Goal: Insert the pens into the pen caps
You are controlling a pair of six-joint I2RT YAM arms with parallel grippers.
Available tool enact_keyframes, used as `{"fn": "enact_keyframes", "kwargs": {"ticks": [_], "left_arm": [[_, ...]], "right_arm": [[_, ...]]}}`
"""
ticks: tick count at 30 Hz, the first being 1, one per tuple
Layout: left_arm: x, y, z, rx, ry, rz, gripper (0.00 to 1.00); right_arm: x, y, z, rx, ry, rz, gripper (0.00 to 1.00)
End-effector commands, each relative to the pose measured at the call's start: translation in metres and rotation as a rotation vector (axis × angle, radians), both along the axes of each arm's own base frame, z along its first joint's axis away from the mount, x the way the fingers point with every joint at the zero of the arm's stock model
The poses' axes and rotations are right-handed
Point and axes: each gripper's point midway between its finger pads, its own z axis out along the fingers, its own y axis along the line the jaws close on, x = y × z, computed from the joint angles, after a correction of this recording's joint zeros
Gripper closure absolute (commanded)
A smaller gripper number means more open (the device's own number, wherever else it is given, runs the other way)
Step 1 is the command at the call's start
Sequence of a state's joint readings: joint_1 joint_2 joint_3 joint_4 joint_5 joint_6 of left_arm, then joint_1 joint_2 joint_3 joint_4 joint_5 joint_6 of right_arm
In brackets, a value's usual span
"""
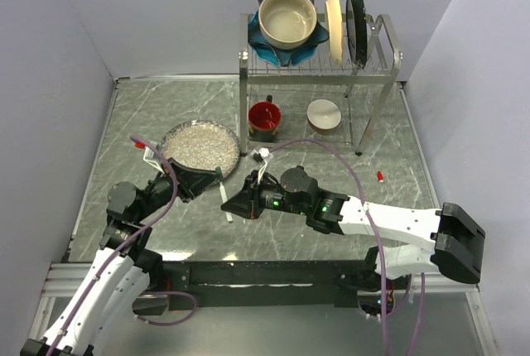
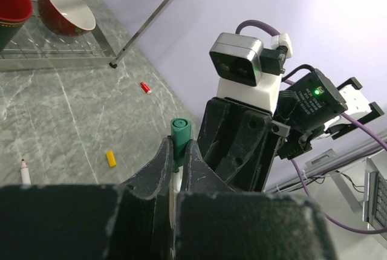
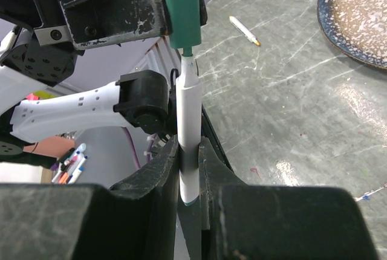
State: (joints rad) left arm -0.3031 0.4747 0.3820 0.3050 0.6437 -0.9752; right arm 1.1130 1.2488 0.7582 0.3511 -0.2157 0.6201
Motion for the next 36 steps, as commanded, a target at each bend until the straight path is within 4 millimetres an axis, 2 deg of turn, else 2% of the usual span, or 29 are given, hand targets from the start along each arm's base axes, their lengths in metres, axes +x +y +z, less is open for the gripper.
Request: {"fn": "enact_keyframes", "kwargs": {"ticks": [1,6,11,17,21,30,32,36], "left_arm": [[-0.001,0.002,0.017,0.009,-0.062,0.019,0.99],[-0.001,0.002,0.013,0.005,-0.056,0.017,0.99],[-0.006,0.002,0.015,0.009,-0.059,0.007,0.99],[-0.010,0.002,0.007,0.039,-0.046,-0.003,0.99],[-0.008,0.001,0.001,0.043,-0.017,-0.011,0.97],[-0.009,0.000,-0.001,0.050,-0.007,-0.021,0.99],[-0.010,0.000,0.003,0.048,-0.013,-0.021,0.96],[-0.014,0.003,0.009,0.059,-0.043,-0.012,0.72]], "right_arm": [[0.002,0.002,0.028,0.077,-0.042,-0.012,1.00],[0.003,0.002,0.030,0.084,-0.043,-0.020,1.00],[0.013,-0.001,0.029,0.056,-0.041,-0.075,1.00],[0.023,-0.004,0.047,0.053,-0.082,-0.124,1.00],[0.024,0.001,0.061,0.059,-0.109,-0.109,1.00],[0.031,0.009,0.070,0.049,-0.123,-0.123,1.00],[0.035,0.010,0.071,0.043,-0.137,-0.136,1.00],[0.035,0.012,0.077,0.040,-0.190,-0.113,1.00]]}}
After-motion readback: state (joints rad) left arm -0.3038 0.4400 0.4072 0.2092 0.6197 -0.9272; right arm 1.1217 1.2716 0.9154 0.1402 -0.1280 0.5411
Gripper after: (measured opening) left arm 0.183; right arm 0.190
